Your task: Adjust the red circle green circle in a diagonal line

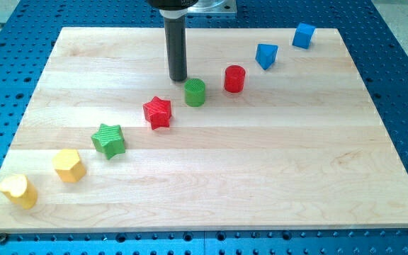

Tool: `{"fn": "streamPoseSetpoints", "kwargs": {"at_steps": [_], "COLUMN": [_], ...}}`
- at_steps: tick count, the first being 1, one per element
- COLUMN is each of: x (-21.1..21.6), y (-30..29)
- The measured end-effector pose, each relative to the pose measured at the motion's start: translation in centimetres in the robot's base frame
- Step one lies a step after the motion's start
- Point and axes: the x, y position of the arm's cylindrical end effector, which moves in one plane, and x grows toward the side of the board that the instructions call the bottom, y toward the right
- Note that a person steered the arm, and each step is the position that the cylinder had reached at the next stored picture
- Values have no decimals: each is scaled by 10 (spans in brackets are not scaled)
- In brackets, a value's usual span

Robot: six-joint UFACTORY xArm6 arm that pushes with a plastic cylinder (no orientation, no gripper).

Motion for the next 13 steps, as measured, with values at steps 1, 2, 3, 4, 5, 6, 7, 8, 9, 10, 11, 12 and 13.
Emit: {"fn": "streamPoseSetpoints", "kwargs": {"at_steps": [1,2,3,4,5,6,7,8,9,10,11,12,13], "x": [-16,-4,-1,20,43,41,35,26,23,59,60,50,49], "y": [49,104,150,192,163,142,133,122,118,128,104,93,95]}}
